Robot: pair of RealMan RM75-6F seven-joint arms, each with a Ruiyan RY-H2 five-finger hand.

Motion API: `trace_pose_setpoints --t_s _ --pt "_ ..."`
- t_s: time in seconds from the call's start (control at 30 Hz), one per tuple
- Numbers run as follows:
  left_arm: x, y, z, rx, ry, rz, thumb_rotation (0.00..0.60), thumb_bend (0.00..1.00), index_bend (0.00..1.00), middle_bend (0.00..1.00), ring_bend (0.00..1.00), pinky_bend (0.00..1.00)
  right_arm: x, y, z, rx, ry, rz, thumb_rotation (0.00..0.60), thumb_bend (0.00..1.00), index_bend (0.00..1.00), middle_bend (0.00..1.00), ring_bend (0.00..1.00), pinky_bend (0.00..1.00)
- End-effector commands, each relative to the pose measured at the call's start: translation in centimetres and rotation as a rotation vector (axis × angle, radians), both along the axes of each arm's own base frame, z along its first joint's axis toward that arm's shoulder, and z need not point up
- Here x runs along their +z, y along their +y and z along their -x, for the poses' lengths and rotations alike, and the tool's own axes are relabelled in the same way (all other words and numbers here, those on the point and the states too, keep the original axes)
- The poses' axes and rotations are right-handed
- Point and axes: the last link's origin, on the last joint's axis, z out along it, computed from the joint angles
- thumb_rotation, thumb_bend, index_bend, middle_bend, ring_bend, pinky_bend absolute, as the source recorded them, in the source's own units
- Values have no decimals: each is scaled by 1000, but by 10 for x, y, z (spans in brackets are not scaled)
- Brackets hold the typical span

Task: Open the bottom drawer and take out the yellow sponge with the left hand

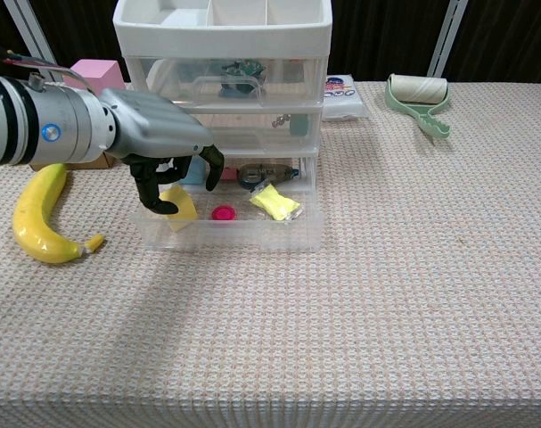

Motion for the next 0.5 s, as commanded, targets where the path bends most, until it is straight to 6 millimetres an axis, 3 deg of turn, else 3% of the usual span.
trace_pose_setpoints --t_s 0.03,0.3,0.5 --pt "0 1 -1 -5 29 2 600 117 319 816 969 1000 0 0 0 -1 0 1 600 120 0 0 0 0" --pt "-5 8 -4 -28 83 -11 600 115 338 815 970 1000 -1 2 0 0 -2 -2 600 121 0 1 0 0" --pt "-9 10 1 -86 148 -53 600 125 451 828 970 1000 0 5 2 -6 -3 1 600 121 0 5 0 0"
